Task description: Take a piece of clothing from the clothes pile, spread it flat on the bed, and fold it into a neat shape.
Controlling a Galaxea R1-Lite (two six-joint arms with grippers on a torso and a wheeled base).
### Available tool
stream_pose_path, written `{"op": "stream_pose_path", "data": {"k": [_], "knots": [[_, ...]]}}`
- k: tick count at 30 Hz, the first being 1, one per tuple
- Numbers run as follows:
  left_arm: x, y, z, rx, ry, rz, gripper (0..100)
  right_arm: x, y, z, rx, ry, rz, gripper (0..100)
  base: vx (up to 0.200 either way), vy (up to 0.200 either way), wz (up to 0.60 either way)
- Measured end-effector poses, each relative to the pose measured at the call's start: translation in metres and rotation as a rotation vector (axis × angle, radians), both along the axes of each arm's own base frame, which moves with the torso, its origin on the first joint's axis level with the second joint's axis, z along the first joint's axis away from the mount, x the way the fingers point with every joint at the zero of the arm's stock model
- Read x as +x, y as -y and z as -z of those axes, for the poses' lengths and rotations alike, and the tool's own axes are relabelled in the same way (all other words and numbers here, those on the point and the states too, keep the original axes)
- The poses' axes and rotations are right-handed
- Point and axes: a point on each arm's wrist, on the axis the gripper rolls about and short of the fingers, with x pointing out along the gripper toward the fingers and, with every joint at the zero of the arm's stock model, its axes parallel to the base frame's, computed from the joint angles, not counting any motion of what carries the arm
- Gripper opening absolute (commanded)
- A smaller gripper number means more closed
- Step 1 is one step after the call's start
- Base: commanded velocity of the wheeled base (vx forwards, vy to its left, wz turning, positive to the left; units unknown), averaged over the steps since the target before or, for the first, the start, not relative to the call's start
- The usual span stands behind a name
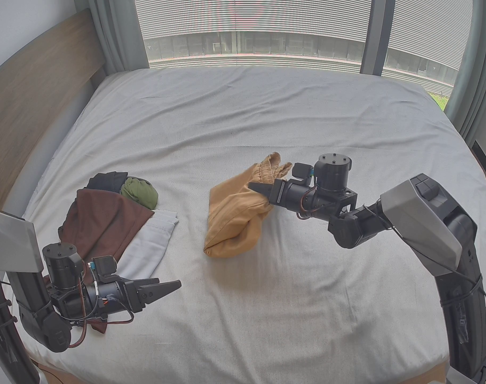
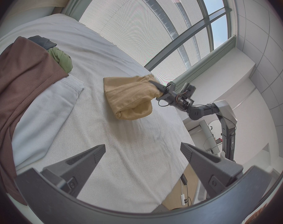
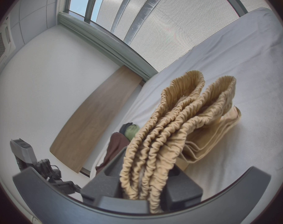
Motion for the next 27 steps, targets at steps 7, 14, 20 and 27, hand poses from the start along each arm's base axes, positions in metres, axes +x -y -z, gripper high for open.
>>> {"op": "stream_pose_path", "data": {"k": [7,14,20,27], "knots": [[0.000,0.000,0.001,0.001,-0.004,0.000,100,0.003,0.021,0.043,-0.052,-0.048,0.036,0,0.000,0.000,0.00],[0.000,0.000,0.003,0.002,-0.012,0.004,100,-0.011,0.035,0.067,-0.056,-0.052,0.059,0,0.000,0.000,0.00],[0.001,0.000,0.004,0.002,-0.013,0.005,100,-0.016,0.041,0.083,-0.057,-0.055,0.073,0,0.000,0.000,0.00],[0.002,0.000,0.004,0.001,-0.010,0.004,100,-0.018,0.042,0.092,-0.066,-0.074,0.073,100,0.000,0.000,0.00]]}}
